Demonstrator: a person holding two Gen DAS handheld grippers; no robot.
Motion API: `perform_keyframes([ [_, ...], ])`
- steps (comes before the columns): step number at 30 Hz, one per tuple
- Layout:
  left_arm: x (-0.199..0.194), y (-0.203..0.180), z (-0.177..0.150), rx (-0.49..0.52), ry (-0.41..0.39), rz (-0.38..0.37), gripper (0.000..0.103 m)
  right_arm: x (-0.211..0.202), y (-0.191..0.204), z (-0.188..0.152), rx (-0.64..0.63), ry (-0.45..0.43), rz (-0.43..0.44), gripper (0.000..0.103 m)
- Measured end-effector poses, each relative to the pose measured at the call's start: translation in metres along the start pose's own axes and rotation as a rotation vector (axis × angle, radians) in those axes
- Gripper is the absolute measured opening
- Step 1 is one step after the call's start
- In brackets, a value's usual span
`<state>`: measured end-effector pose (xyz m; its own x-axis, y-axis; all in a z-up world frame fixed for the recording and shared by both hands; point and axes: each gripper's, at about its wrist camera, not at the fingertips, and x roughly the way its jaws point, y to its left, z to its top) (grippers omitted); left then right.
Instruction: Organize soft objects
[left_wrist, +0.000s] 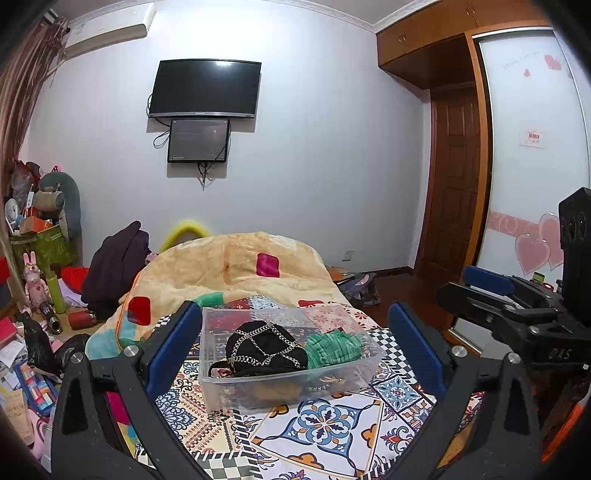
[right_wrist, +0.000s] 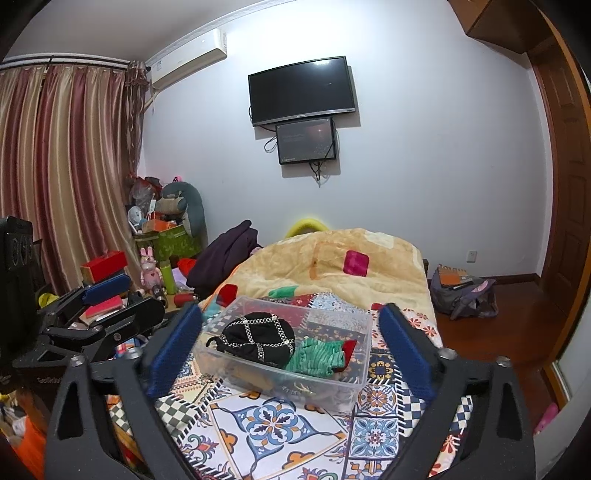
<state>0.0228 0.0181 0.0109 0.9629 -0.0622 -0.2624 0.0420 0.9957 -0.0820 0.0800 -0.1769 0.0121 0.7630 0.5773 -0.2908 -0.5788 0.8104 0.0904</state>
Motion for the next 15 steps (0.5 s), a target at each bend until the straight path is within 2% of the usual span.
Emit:
perform_keyframes([
  [15, 0.0028, -0.0049, -0.0008, 0.016, 0.009, 0.009, 0.102, 0.0041, -0.0027, -0.0021, 0.011, 0.014, -0.014, 0.103],
])
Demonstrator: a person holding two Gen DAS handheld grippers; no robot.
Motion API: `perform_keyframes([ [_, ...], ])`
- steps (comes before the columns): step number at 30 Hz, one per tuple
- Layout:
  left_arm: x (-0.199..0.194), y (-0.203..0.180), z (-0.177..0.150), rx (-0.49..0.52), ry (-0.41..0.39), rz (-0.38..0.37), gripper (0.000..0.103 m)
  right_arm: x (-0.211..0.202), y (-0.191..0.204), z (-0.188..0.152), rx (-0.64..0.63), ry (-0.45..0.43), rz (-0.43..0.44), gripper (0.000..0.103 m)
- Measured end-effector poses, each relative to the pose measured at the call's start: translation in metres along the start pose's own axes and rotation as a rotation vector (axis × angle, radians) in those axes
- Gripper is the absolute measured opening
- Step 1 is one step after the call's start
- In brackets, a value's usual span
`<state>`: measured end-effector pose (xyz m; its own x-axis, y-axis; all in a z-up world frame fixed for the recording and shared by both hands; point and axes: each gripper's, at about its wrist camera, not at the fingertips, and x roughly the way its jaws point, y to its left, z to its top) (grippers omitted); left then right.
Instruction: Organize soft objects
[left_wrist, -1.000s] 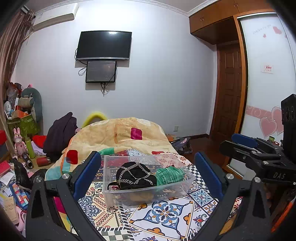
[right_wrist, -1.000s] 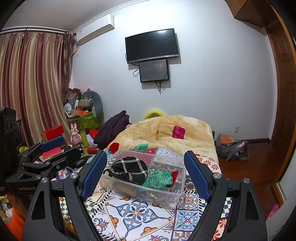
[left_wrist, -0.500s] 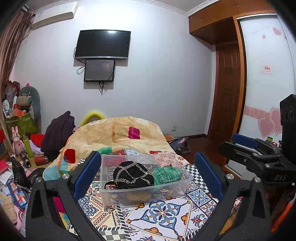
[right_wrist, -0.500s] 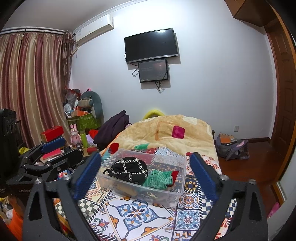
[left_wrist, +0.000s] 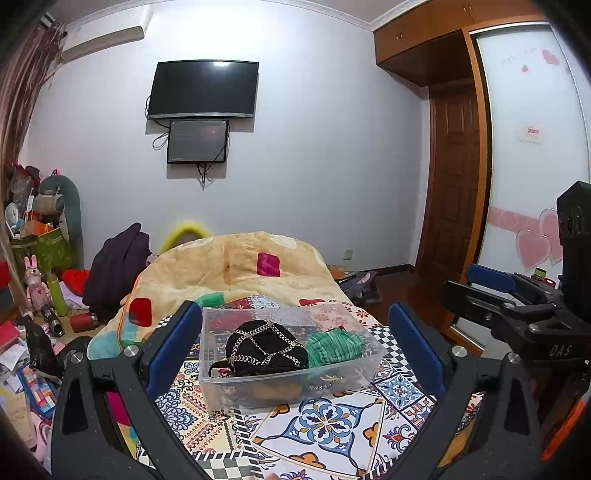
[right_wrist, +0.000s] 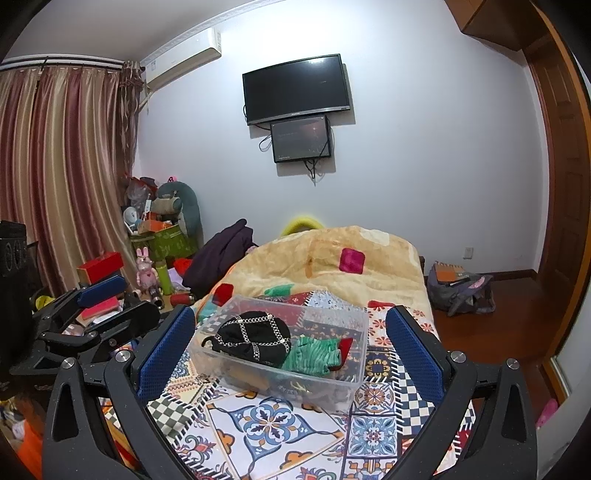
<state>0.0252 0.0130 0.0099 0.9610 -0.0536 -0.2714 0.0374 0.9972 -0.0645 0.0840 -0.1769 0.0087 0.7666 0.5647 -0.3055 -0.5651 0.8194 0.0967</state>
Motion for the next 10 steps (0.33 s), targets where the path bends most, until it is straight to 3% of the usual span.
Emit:
perform_keyframes([
  [10, 0.0006, 0.0036, 0.0007, -0.018, 0.017, -0.004, 0.102, 0.003, 0.0025, -0.0017, -0.01, 0.017, -0.006, 0.103],
])
